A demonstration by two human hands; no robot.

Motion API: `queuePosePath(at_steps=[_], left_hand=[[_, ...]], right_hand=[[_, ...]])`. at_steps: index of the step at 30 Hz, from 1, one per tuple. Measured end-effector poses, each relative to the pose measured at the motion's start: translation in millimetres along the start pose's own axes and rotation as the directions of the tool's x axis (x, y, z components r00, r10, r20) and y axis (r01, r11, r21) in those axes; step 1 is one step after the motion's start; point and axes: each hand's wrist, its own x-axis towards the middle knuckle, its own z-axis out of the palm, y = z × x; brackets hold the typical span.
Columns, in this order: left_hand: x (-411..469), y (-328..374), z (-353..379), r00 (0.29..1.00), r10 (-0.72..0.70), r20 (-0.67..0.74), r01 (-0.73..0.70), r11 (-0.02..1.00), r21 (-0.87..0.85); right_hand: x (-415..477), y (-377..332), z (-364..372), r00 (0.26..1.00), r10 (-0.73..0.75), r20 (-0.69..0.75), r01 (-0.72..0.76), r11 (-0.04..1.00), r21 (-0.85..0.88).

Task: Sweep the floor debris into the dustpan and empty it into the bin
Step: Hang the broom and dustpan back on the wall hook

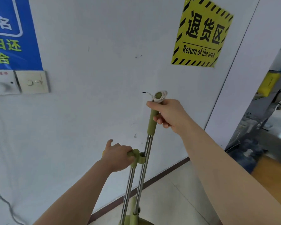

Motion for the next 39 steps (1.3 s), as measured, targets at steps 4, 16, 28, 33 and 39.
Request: queuePosePath(at_steps=[4,16,28,33,39], left_hand=[[36.0,-12.9,-10.3,0.999,0.042,-0.009,-0.041,0.999,0.033],[131.7,-23.6,-15.4,0.992,-0.042,-0.116,0.066,0.976,0.209],[184.6,-26.6,-3.2,0.978,-0.07,-0.195,0.099,0.985,0.142],[207.4,-23.0,10.2,0.972,-0.092,-0.217,0.125,0.982,0.144],[248.1,-17.3,16.2,0.972,-0.094,-0.217,0.136,0.972,0.189]], right_hand=[[32.0,-15.7,13.5,0.987,-0.14,-0.075,0.135,0.988,-0.079],[102.9,-27.7,36.1,0.882,-0.218,-0.418,0.126,0.963,-0.237],[143.9,-24.6,41.9,0.889,-0.176,-0.423,0.099,0.975,-0.198],[167.7,-16.0,31.3,0.9,-0.186,-0.395,0.113,0.973,-0.202],[212.5,-8.7,7.3,0.914,-0.212,-0.345,0.14,0.965,-0.223]])
